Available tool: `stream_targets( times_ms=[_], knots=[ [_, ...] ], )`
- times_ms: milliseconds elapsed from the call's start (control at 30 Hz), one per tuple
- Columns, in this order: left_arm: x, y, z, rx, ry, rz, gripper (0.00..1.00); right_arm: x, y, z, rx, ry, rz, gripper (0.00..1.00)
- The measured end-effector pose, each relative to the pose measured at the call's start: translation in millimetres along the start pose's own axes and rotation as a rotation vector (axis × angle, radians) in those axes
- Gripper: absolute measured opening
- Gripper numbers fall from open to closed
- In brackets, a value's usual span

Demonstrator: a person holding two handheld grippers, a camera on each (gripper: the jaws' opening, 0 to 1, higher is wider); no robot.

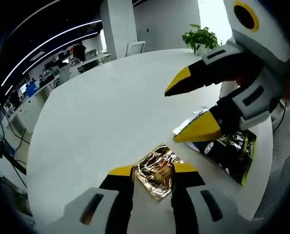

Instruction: Arrange the skincare products in the storage area until every visible bottle or jar stands upright without overlapping.

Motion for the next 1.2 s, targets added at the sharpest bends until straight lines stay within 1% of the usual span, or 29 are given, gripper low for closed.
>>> stream_targets(
  times_ms=[67,167,400,567,833,967,1000,1033,1100,1133,1200],
  knots=[
    [1.0,2.3,-3.7,-0.006,0.002,0.001,0.34,3.3,3.1,-5.9,-0.015,-0.003,-0.001,0.42],
    [1.6,6.2,-11.3,-0.010,0.005,-0.008,0.37,6.5,1.4,-8.3,-0.028,-0.005,-0.005,0.46],
    [2.2,6.5,-28.0,-0.010,0.014,-0.024,0.42,22.1,3.1,-28.1,-0.056,-0.010,-0.006,0.55],
    [-0.1,4.9,-39.9,-0.007,0.014,-0.036,0.49,35.0,1.4,-39.5,-0.065,0.002,-0.020,0.62],
    [-5.1,-2.2,-56.1,-0.002,0.008,-0.069,0.59,55.0,-6.6,-60.5,-0.095,0.018,-0.007,0.76],
    [-8.8,-0.9,-68.0,-0.010,0.006,-0.092,0.66,64.8,-7.7,-76.6,-0.117,0.018,-0.003,0.82],
    [-9.2,-0.2,-72.1,-0.015,0.005,-0.105,0.68,68.6,-6.4,-86.5,-0.130,0.011,-0.004,0.84],
    [-9.0,0.0,-74.6,-0.017,0.006,-0.109,0.69,69.1,-6.4,-88.8,-0.133,0.008,-0.003,0.85],
    [-7.7,-0.6,-80.2,-0.021,0.013,-0.121,0.71,71.2,-7.5,-101.6,-0.153,-0.008,0.011,0.88],
    [-6.8,0.0,-84.4,-0.023,0.016,-0.132,0.72,72.4,-7.8,-111.4,-0.173,-0.021,0.032,0.89],
    [-5.6,1.5,-90.2,-0.026,0.016,-0.151,0.76,72.2,-9.3,-123.8,-0.186,-0.041,0.053,0.92]
  ],
)
Point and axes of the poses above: the point that each gripper's makers call its tool centre point, and the gripper's own axes: z roughly forward along the fingers, x roughly to its left, y roughly out of its top, the point moved 1 cm from there along -z, roughly backward along the fingers, and after that the axes turned 15 degrees about y, right-handed, at the moved point
